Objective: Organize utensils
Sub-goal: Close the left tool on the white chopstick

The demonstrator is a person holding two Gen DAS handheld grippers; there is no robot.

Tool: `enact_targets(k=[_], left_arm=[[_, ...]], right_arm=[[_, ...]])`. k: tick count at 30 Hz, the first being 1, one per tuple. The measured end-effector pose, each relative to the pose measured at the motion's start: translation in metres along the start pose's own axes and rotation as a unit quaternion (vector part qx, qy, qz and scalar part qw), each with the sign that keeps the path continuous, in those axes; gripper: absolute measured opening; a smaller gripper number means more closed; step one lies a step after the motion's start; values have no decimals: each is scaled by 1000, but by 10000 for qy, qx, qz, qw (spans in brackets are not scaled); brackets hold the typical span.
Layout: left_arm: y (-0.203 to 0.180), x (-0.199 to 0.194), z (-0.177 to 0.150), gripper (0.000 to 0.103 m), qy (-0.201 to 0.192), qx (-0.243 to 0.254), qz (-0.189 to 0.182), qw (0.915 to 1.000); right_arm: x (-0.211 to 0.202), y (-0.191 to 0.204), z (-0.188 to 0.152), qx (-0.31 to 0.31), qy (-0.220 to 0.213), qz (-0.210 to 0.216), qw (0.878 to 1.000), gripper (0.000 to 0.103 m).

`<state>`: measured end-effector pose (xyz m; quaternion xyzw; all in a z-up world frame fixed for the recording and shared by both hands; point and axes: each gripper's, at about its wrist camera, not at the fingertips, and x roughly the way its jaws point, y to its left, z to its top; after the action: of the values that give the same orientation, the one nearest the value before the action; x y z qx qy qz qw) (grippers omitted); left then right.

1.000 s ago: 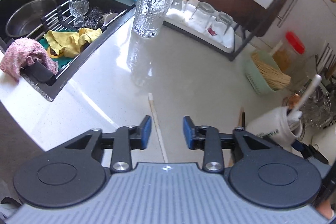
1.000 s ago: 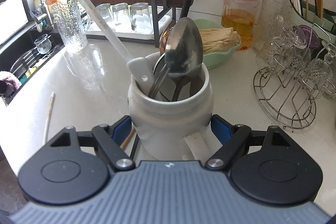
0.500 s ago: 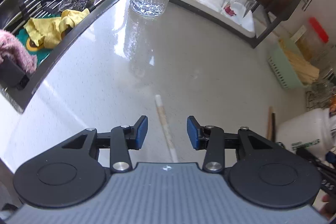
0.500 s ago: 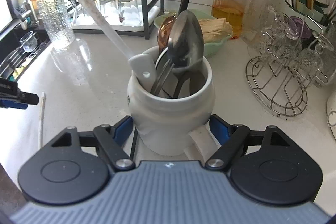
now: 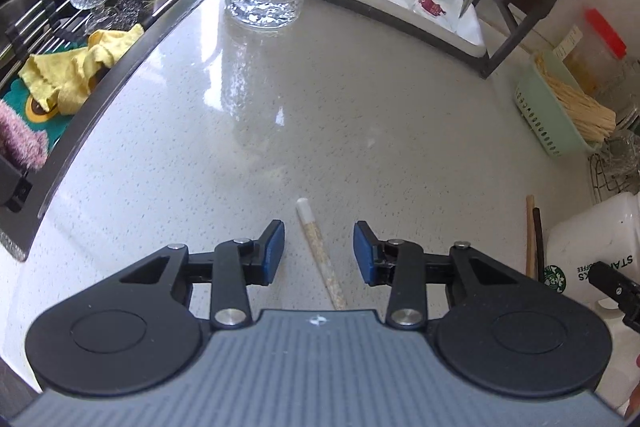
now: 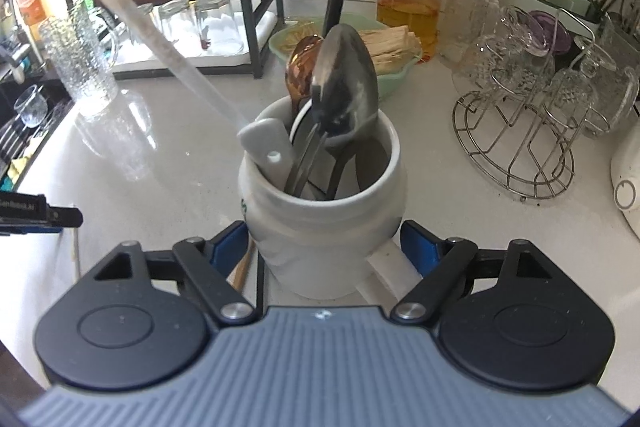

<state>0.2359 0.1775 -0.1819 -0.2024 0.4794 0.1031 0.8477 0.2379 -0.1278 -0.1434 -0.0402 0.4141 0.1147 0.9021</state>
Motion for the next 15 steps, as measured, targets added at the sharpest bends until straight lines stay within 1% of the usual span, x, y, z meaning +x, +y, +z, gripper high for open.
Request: enact_targets(k=[3,5,6,7,11,15], left_arm=[[-4,2,1,33,27,149,20,9999],[-7,4,4,23,158,218,-21,9996],[-8,6,6,15,203,219,-5,9996],[-8,7,6,12,229,228,-17,9995],[-15,10,8,11,234,456,-25,9987],[-19,12,7,9,269,626,-163,9975]], right_arm=[[-1,2,1,-17,-52,-50,10000,85],[0,3,2,-24,-77,-121,9999,88],[0,3,3,-27,-83,-145,9999,89],[0,4,3,-26,-82,-161,9998,89],[1,6,6,4,-63,-233,9997,89],[-2,7,6,72,-128,-279,9995,89]])
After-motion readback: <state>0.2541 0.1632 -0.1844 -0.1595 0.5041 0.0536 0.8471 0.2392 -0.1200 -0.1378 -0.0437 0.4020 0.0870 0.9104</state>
